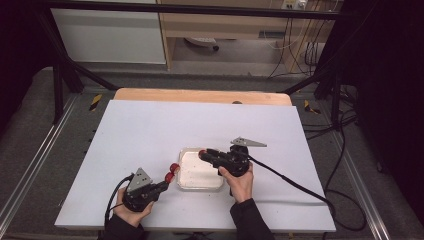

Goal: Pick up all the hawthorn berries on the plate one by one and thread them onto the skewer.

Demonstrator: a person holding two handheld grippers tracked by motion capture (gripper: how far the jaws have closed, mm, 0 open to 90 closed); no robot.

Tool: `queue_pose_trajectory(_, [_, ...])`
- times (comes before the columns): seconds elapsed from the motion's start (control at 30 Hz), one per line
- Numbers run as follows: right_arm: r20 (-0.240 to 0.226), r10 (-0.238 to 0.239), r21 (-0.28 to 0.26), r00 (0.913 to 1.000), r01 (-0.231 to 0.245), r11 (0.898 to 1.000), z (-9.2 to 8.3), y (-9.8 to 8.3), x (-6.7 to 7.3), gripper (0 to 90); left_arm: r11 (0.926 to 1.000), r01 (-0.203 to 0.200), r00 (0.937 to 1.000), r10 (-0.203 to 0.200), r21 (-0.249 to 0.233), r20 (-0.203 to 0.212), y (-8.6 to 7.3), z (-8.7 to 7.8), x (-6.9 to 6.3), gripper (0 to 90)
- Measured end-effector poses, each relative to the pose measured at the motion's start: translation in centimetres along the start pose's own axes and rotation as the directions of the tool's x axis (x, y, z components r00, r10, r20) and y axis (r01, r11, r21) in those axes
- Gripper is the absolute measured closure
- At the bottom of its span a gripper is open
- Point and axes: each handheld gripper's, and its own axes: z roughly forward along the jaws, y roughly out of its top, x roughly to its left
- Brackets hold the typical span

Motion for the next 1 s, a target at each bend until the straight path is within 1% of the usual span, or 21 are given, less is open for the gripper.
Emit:
queue_pose_trajectory(0.13, [-0.015,0.011,-0.071,0.9998,-0.012,0.997,0.1,0.0,0.1,62.3,1.0,0.005,1.0,-0.005,-0.001,0.0,0.2,0.1,-0.3,88.1])
queue_pose_trajectory(0.27, [-0.012,0.017,-0.138,0.9998,-0.019,0.99,0.2,0.0,0.3,62.3,0.9997,0.017,0.9999,-0.017,-0.017,0.0,0.7,0.2,-0.6,88.1])
queue_pose_trajectory(0.33, [-0.02,0.033,-0.171,0.9992,-0.036,0.985,0.2,0.0,0.3,62.3,0.9991,0.03,0.9996,-0.03,-0.029,0.002,0.9,0.3,-0.8,88.1])
queue_pose_trajectory(0.47, [-0.041,0.072,-0.217,0.9966,-0.079,0.973,0.3,0.2,0.4,62.3,0.9985,0.036,0.9993,-0.036,-0.041,0.008,1.4,0.5,-1.3,88.1])
queue_pose_trajectory(0.53, [-0.038,0.067,-0.247,0.997,-0.075,0.966,0.2,0.3,0.3,62.4,0.9985,0.036,0.9993,-0.036,-0.041,0.014,1.7,0.6,-1.5,88.1])
queue_pose_trajectory(0.63, [-0.038,0.077,-0.285,0.9963,-0.084,0.955,0.1,0.6,0.5,62.4,0.9982,0.038,0.9991,-0.037,-0.046,0.02,2.0,0.8,-1.8,88.1])
queue_pose_trajectory(0.77, [-0.039,0.069,-0.324,0.9968,-0.078,0.943,0.0,0.8,0.5,62.4,0.9978,0.041,0.9987,-0.039,-0.053,0.033,2.6,1.0,-2.3,88.1])
queue_pose_trajectory(1.0, [-0.045,0.07,-0.363,0.9966,-0.081,0.928,-0.1,0.9,0.6,62.4,0.9965,0.051,0.9978,-0.048,-0.067,0.047,3.6,1.5,-3.0,88.1])
